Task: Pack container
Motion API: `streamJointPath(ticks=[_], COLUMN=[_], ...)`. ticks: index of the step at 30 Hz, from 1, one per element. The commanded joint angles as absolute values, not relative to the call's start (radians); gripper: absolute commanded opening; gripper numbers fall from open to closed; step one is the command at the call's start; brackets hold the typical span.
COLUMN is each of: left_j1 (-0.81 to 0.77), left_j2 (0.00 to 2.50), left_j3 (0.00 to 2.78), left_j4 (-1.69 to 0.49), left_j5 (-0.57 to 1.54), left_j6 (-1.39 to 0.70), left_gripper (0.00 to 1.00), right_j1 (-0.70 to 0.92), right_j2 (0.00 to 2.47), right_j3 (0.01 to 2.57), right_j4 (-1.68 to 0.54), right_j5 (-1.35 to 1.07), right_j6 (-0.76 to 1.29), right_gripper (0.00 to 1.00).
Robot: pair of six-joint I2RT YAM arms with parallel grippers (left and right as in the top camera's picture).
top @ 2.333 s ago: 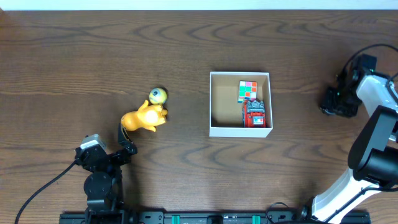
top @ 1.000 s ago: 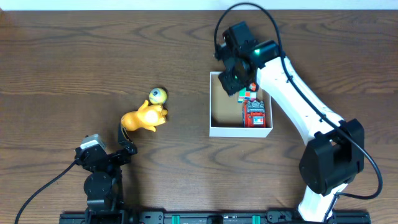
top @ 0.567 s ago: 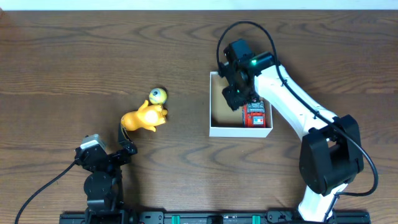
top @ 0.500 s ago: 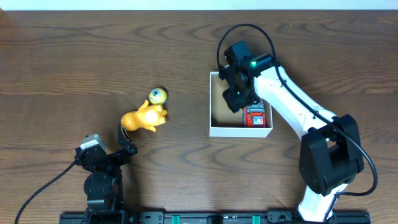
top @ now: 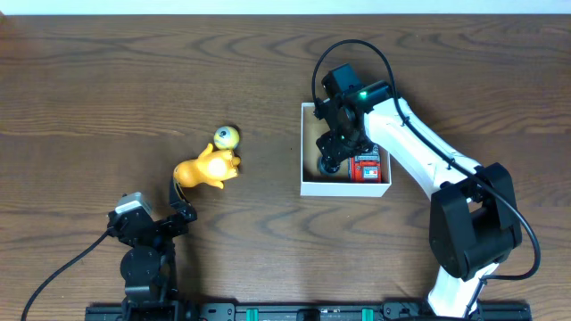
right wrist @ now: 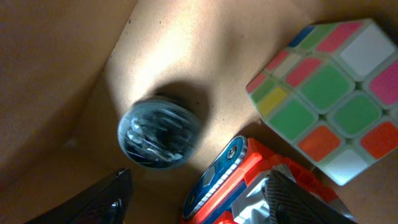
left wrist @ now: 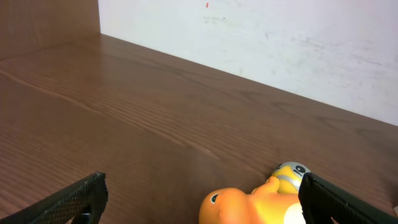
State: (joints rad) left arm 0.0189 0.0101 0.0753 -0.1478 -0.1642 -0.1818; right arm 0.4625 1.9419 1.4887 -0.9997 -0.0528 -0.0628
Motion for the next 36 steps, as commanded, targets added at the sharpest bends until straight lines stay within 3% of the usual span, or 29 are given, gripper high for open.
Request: streamJointPath(ticks=[1, 14, 23, 27, 30, 36], left_j1=[0.022, 0.022, 0.022, 0.022, 0.022, 0.022], left_j2=[0.005, 0.005, 0.005, 0.005, 0.005, 0.005], left_j3=[0.047, 0.047, 0.047, 0.047, 0.047, 0.047], left_j4=[-0.155, -0.155, -0.155, -0.155, -0.155, -0.155], left_j5=[-0.172, -0.172, -0.172, -0.172, -0.172, -0.172], left_j6=[-0.165, -0.165, -0.165, -0.165, -0.165, -0.165], left_gripper=[0.98, 0.98, 0.98, 0.98, 0.98, 0.98], right_j1=[0.474, 0.434, 0.243, 0.120, 0.052, -0.041], right_j2=[1.917, 1.917, 1.917, 1.917, 1.917, 1.917], right_j3=[1.484, 1.723, 1.919, 1.924, 1.924, 1.924], right_j4=[-0.979, -0.914, -1.040, -1.081, -1.091, -1.093], right_j5=[-0.049, 0.027, 0.262, 0.257, 0.258, 0.258], right_j6=[-0.065, -0.015, 0.031, 0.089, 0.089, 0.089], right_gripper=[0.73, 0.74, 0.79, 0.86, 0.99, 0.99])
